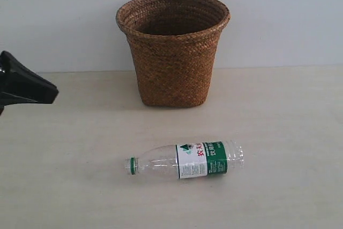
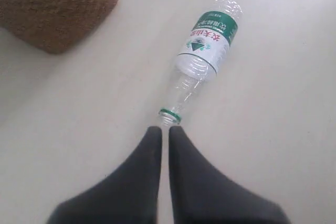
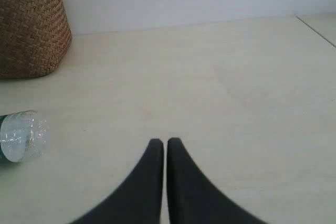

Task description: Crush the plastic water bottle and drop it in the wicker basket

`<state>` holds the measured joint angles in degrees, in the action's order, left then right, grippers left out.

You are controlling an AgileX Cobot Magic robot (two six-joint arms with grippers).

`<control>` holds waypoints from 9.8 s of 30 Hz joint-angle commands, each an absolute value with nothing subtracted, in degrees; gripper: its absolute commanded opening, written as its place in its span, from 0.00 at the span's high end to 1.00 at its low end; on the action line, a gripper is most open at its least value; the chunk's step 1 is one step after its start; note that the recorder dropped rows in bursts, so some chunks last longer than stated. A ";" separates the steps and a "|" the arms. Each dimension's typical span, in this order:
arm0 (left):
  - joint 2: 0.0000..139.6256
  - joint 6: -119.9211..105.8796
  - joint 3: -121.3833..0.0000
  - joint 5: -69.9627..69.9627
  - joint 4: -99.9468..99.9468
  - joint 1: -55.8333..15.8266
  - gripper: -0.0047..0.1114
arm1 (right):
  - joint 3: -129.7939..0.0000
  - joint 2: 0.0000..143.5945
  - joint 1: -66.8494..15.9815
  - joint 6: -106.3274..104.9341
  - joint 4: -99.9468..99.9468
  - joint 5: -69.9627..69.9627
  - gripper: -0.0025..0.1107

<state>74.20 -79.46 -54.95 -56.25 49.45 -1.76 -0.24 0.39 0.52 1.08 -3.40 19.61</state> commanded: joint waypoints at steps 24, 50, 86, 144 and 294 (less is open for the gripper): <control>110.57 -122.22 -55.40 -36.39 66.97 -16.71 0.30 | 0.00 0.00 0.65 1.12 -3.15 19.10 0.98; 116.43 -122.22 -59.66 -34.06 69.12 -20.51 0.85 | 0.00 0.00 0.65 1.12 -3.15 19.10 0.98; 111.68 -102.86 -59.28 -35.79 40.99 -20.51 0.93 | -1.99 5.53 0.53 8.59 -2.31 -18.02 0.98; 111.68 -102.37 -59.28 -32.78 41.33 -20.51 0.93 | -81.30 129.47 -33.30 -7.70 -16.24 60.10 0.98; 98.79 -8.75 -102.75 -48.62 17.34 -19.86 0.46 | -7.01 9.33 -22.91 -8.48 -26.67 8.49 0.98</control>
